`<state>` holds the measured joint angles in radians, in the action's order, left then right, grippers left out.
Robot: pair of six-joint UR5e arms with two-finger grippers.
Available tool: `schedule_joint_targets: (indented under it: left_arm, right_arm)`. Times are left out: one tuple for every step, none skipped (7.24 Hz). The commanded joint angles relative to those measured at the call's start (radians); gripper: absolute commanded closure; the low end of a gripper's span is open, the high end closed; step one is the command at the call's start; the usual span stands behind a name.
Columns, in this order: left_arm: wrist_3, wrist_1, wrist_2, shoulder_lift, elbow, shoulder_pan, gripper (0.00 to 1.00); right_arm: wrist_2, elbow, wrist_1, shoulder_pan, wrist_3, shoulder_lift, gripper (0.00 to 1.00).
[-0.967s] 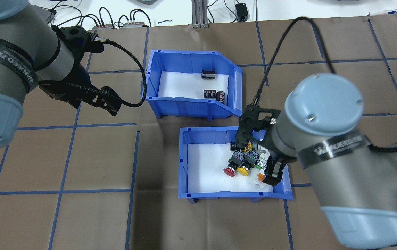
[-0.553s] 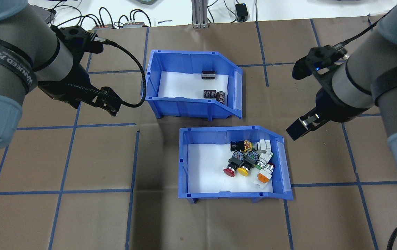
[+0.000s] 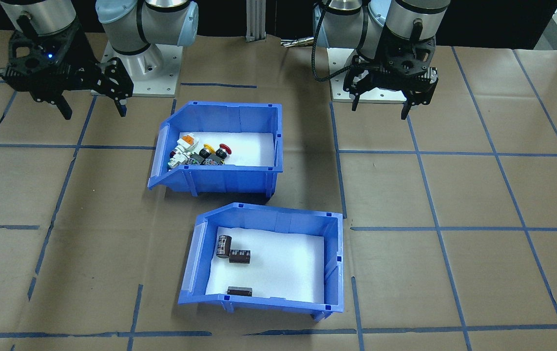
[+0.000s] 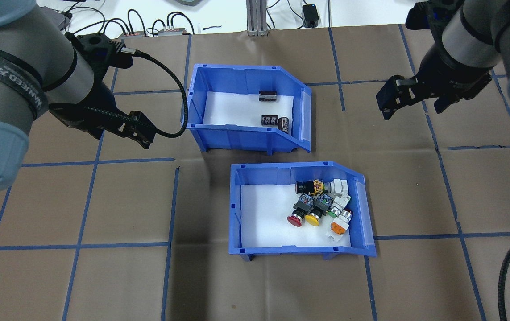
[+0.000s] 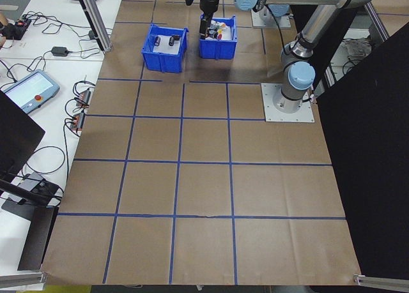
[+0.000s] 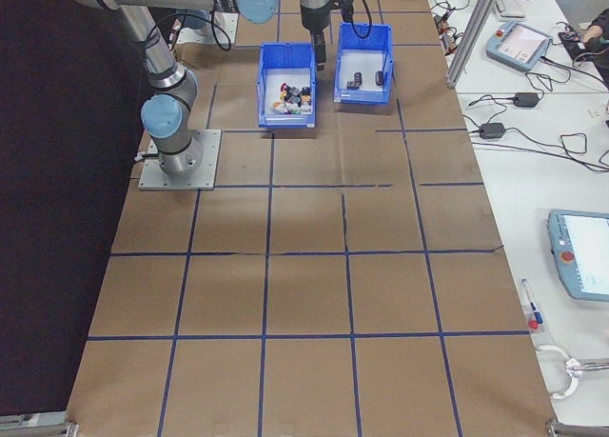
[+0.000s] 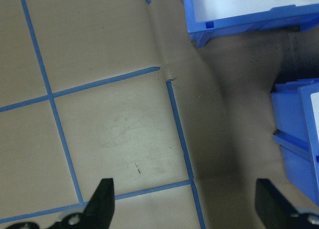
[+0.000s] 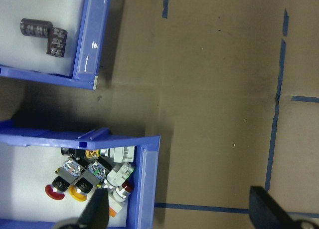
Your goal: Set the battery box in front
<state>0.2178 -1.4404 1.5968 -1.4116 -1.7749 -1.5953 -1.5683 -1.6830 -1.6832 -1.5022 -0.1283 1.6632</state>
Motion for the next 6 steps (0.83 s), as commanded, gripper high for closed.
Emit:
schedule_joint_targets:
  left_arm:
    - [0.0,0.0,0.0,-0.001,0.0,0.0,0.0]
    - [0.0,0.0,0.0,0.0,0.0,0.0,0.0]
    - [0.0,0.0,0.0,0.0,0.0,0.0,0.0]
    - [0.0,0.0,-0.001,-0.001,0.0,0.0,0.0]
    - [0.0,0.0,-0.001,-0.001,0.0,0.0,0.0]
    - [0.0,0.0,-0.001,0.0,0.0,0.0,0.0]
  right_arm:
    - [-0.032,0.084,0.008,-0.019,0.108,-0.081,0.0]
    - [-0.032,0.089,0.01,-0.038,0.142,-0.089,0.0]
    - [-0.029,0.101,0.01,-0.05,0.163,-0.095,0.0]
    - [-0.029,0.109,0.011,-0.052,0.174,-0.106,0.0]
    - [-0.027,0.109,0.011,-0.053,0.177,-0.108,0.0]
    - [-0.029,0.108,0.011,-0.053,0.179,-0.109,0.0]
